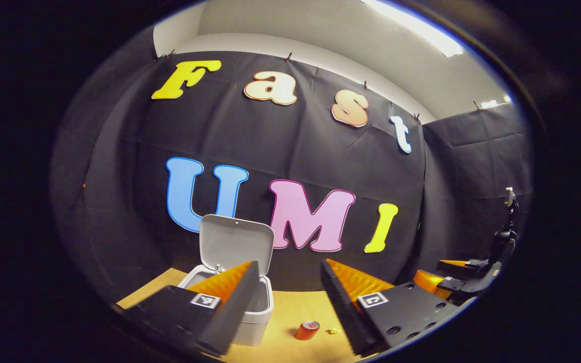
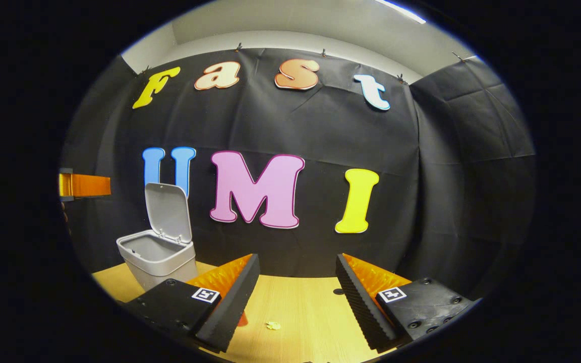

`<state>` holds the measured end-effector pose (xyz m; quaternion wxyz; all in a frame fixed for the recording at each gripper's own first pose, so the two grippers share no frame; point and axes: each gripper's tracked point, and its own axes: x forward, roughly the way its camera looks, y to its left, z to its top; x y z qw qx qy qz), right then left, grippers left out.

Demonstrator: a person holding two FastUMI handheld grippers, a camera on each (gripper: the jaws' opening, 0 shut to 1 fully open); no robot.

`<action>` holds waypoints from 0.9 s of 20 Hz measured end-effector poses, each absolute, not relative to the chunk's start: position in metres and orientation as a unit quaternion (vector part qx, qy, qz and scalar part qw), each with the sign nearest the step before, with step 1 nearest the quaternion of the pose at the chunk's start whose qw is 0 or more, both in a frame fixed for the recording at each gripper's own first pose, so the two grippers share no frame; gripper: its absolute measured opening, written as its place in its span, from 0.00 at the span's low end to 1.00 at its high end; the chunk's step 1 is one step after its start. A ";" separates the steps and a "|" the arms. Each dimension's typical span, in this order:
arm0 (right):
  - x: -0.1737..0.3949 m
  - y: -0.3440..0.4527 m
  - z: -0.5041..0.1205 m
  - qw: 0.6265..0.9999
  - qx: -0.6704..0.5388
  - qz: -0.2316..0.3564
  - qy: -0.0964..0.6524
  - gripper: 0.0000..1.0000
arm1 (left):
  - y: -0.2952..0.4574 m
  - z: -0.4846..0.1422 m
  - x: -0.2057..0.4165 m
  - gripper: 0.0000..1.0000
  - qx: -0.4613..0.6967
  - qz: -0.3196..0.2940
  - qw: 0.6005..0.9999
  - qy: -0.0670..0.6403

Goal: Press the lid of the desktop garbage bin to open it, pick up the crumpled paper on the desktop and throw it into the bin, then pick up the pop can on the desktop and drop it into the bin, and finally close the garbage bin lid.

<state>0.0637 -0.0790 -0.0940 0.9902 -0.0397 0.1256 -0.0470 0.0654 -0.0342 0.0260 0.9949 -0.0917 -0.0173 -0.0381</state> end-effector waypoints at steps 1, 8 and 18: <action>0.065 -0.073 -0.101 0.989 -0.039 -0.033 0.136 0.98 | -0.031 0.022 0.064 0.96 -0.094 -0.033 0.995 -0.021; 0.090 -0.064 -0.208 0.962 -0.057 0.013 0.267 0.97 | -0.011 -0.023 0.051 0.95 -0.067 -0.003 0.998 0.002; 0.116 -0.061 -0.384 0.886 -0.006 0.035 0.462 0.98 | 0.001 -0.077 0.045 0.95 -0.044 0.052 0.995 0.076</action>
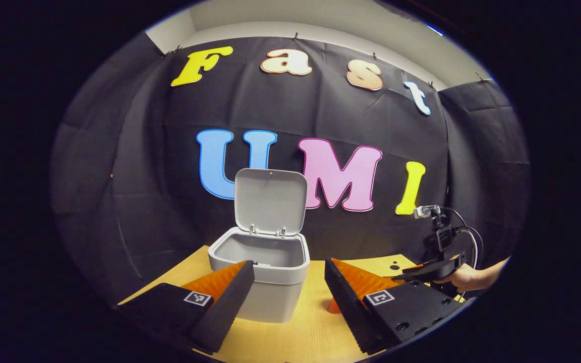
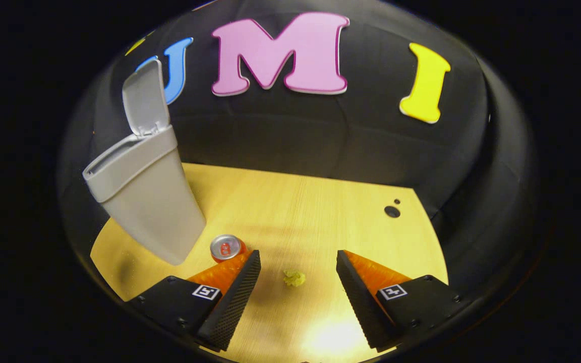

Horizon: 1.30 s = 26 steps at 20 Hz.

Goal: Press the lid of the desktop garbage bin to open it, pick up the crumpled paper on the desktop and throw it into the bin, then pick up the pop can on the desktop and drop it into the bin, and finally close the garbage bin lid.

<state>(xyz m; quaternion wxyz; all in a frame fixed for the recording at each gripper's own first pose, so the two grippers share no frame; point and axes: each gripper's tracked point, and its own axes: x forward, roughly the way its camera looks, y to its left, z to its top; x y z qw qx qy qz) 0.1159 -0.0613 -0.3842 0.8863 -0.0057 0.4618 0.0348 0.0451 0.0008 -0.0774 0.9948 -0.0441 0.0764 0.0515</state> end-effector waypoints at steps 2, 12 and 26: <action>0.119 -0.066 -0.411 0.873 -0.015 0.040 0.485 0.98 | 0.004 -0.082 0.049 0.95 -0.041 0.068 0.993 0.085; 0.111 -0.060 -0.508 0.810 -0.008 0.065 0.582 0.97 | -0.002 -0.108 0.061 0.95 -0.007 0.118 0.984 0.135; 0.097 -0.065 -0.528 0.791 -0.036 0.093 0.603 0.40 | -0.024 -0.108 0.074 0.95 -0.013 0.117 0.984 0.137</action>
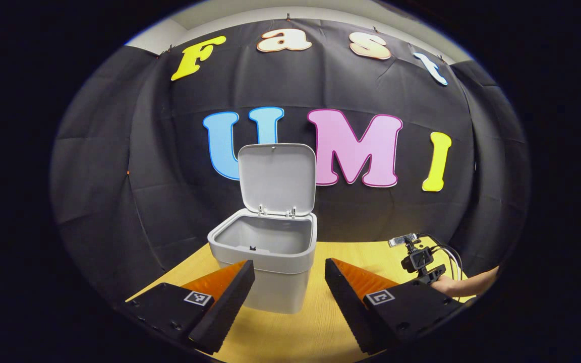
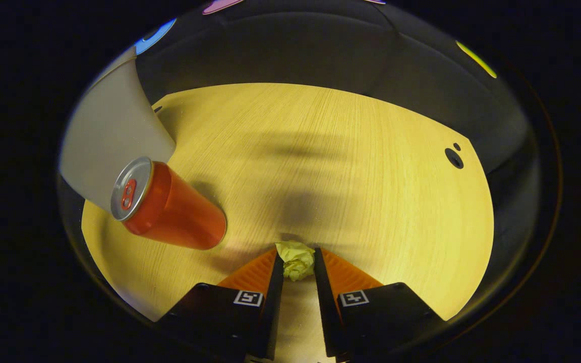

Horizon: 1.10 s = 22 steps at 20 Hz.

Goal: Press the lid of the desktop garbage bin to open it, pick up the crumpled paper on the desktop and throw it into the bin, then pick up the pop can on the desktop and drop it into the bin, and finally close the garbage bin lid.

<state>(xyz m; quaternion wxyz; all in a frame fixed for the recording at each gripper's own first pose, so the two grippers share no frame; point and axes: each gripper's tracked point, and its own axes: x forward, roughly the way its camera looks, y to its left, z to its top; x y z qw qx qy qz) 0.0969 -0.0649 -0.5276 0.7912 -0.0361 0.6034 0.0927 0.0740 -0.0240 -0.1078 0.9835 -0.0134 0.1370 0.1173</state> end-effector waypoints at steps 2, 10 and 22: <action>0.105 -0.069 -0.506 0.805 -0.030 0.089 0.586 0.40 | -0.021 -0.108 0.074 0.95 -0.015 0.115 0.984 0.135; 0.161 -0.045 -0.371 0.875 0.009 0.118 0.469 0.40 | 0.014 -0.099 0.075 0.95 -0.014 0.115 0.986 0.117; 0.213 0.139 -0.241 0.897 0.074 0.232 0.369 0.39 | 0.065 -0.100 0.062 0.95 -0.040 0.091 0.990 0.102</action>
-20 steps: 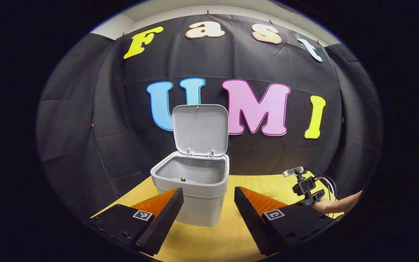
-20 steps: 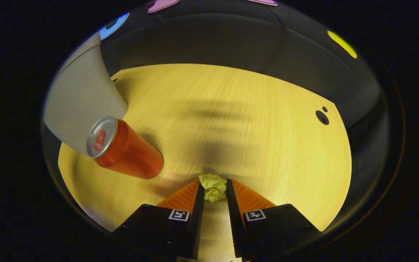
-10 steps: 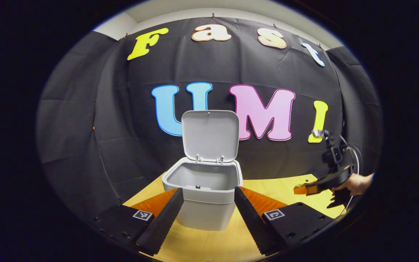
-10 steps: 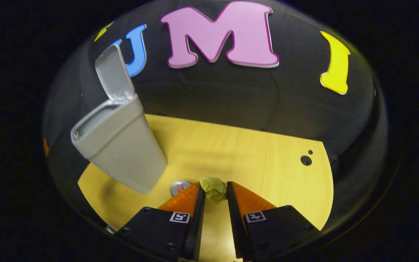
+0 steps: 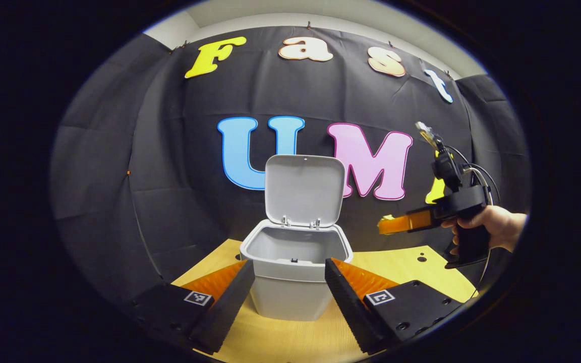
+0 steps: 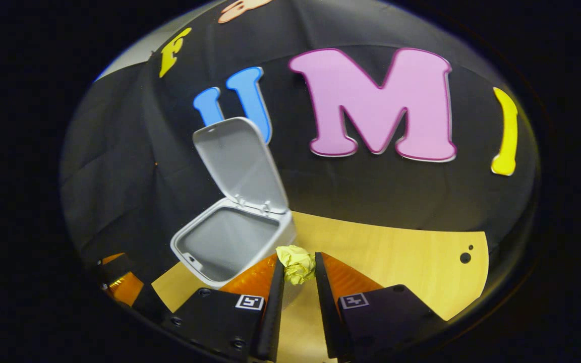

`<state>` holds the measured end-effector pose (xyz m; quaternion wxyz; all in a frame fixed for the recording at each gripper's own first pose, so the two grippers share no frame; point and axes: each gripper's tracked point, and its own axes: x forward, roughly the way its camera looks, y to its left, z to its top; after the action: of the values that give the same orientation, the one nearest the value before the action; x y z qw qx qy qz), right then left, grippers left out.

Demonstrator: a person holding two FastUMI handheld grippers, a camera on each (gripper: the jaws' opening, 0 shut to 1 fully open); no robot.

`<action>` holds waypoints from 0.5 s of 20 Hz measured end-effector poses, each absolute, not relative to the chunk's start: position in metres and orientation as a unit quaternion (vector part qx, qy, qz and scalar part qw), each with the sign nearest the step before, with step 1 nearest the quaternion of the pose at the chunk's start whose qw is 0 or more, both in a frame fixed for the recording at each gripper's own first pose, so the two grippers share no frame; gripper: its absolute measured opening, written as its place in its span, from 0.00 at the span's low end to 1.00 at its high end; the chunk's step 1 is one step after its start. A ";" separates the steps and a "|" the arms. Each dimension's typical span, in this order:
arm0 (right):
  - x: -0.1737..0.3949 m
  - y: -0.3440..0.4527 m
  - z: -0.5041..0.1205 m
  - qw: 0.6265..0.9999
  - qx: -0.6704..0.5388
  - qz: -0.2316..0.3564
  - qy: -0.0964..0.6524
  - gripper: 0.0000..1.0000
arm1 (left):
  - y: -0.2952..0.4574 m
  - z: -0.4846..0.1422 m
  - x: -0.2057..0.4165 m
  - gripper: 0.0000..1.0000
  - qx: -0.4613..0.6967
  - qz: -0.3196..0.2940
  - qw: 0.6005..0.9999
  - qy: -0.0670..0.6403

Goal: Press the lid of the desktop garbage bin to open it, pick up the crumpled paper on the desktop and throw it into the bin, then pick up the pop can on the desktop and drop it into the bin, and finally close the garbage bin lid.

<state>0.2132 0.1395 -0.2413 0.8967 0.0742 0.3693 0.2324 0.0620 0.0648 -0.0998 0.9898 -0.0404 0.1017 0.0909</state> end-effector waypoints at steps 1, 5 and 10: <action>0.213 0.157 -0.239 0.895 0.074 0.242 0.367 0.39 | 0.070 -0.100 0.061 0.95 -0.043 0.089 0.990 0.100; 0.213 0.212 -0.243 0.890 0.057 0.270 0.364 0.39 | 0.092 -0.100 0.056 0.95 -0.045 0.090 0.990 0.100; 0.206 0.247 -0.262 0.878 0.047 0.288 0.379 0.41 | 0.112 -0.108 0.042 0.95 -0.061 0.099 0.987 0.110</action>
<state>0.2063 0.2474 -0.2619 0.8781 0.0471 0.3793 0.2878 0.0423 0.1121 -0.1080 0.9871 -0.0607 0.1098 0.0993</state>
